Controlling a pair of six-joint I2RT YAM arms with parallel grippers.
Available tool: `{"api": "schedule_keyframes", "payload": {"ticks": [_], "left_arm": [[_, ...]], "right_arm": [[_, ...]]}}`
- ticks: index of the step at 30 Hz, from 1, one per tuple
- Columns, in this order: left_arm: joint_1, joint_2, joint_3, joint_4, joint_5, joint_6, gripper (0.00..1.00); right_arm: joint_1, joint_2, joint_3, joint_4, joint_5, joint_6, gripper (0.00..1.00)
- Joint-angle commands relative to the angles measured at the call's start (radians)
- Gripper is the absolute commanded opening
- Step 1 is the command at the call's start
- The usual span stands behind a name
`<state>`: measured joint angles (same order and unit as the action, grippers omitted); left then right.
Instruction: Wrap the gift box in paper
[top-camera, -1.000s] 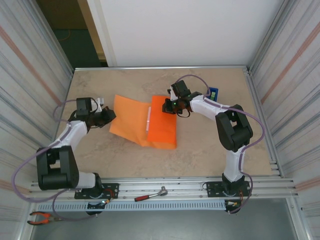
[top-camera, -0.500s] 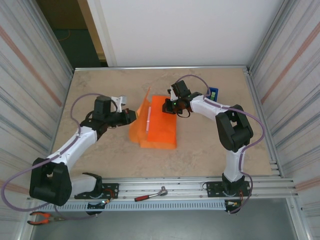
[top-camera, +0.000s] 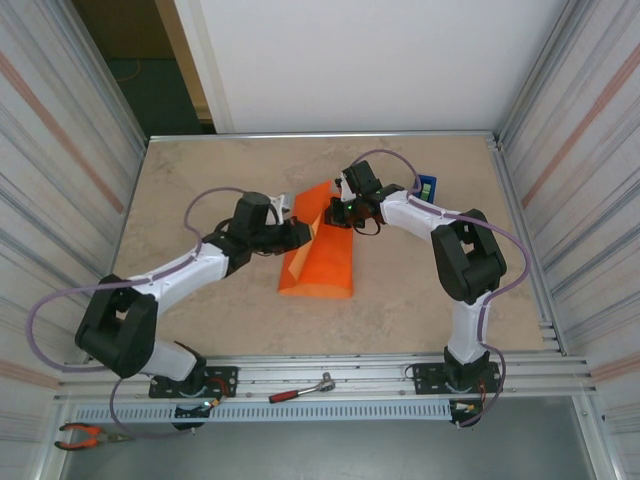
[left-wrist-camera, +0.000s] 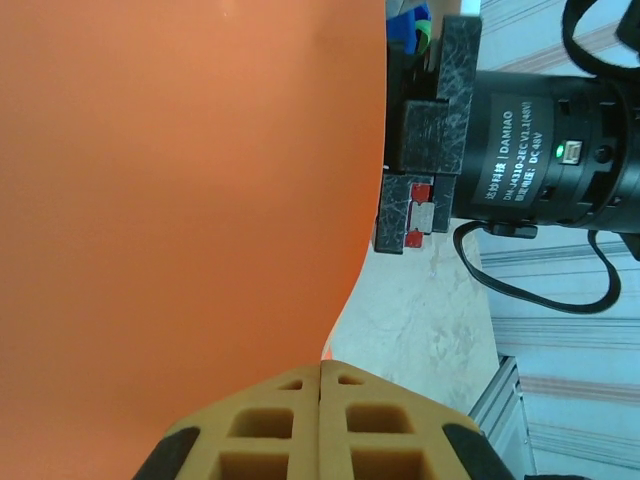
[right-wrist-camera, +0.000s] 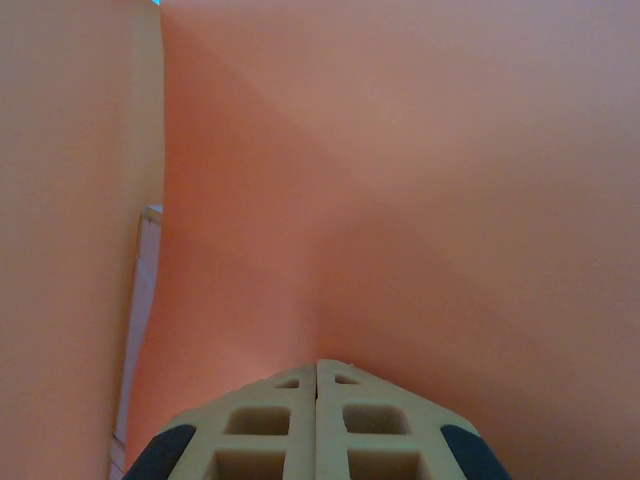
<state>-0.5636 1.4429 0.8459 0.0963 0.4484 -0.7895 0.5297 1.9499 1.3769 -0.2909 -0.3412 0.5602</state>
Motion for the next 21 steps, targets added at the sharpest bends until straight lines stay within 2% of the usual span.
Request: {"api": "schedule_keyframes", "payload": {"ticks": [1,8,21], "left_arm": [[-0.049,0.042,0.027,0.118,-0.067,-0.090,0.00],[-0.133,0.151,0.013,0.252,-0.106,-0.158,0.00],[-0.143,0.187,0.024,0.275,-0.099,-0.153,0.00]], "right_arm": [[0.017,0.073,-0.042,-0.084,0.035,0.000,0.00],[0.019,0.077,-0.045,-0.083,0.036,0.002,0.00],[0.021,0.076,-0.059,-0.075,0.031,0.002,0.00]]}}
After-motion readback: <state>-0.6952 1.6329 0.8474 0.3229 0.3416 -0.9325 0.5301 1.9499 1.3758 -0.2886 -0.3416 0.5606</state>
